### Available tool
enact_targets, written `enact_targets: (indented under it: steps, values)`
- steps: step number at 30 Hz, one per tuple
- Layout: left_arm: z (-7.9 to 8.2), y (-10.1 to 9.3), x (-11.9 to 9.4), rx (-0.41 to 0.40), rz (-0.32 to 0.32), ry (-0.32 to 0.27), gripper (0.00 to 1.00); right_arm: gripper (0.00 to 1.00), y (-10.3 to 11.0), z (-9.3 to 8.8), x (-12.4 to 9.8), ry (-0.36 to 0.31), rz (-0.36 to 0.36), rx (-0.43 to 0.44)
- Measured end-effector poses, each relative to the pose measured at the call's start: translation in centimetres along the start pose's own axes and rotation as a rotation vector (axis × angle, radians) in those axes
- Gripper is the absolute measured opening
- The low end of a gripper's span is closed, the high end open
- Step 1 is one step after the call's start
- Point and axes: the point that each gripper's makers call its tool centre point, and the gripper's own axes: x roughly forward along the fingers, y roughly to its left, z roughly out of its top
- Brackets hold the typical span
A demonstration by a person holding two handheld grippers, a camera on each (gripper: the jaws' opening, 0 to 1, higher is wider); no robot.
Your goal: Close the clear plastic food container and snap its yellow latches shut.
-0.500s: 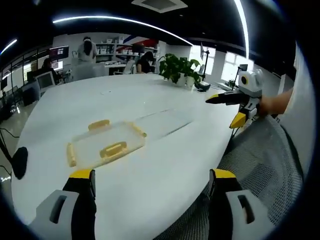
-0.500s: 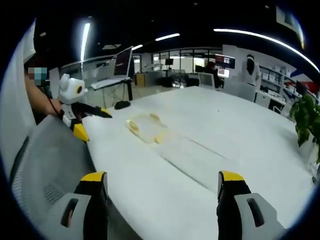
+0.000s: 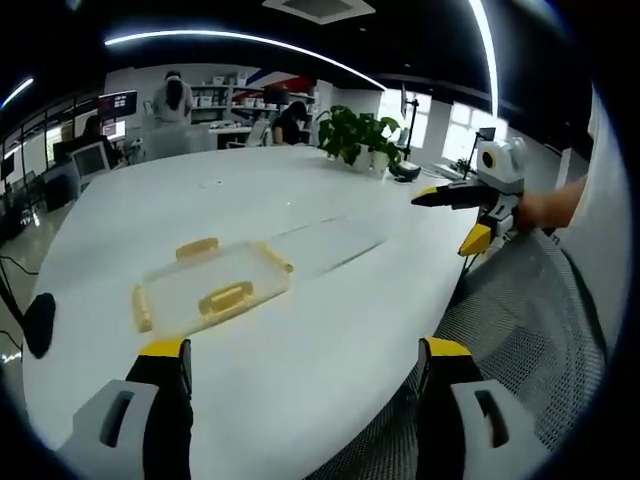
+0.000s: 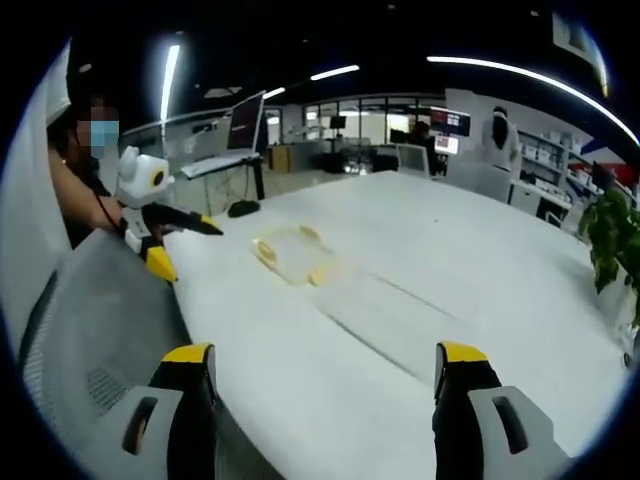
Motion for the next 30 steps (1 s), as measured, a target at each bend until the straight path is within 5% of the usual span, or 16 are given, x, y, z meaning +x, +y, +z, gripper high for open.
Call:
enact_targets:
  steps: [30]
  values:
    - [-0.11, -0.03, 0.0, -0.001, -0.007, 0.008, 0.93, 0.91, -0.38, 0.23, -0.17, 0.003, -0.028, -0.021]
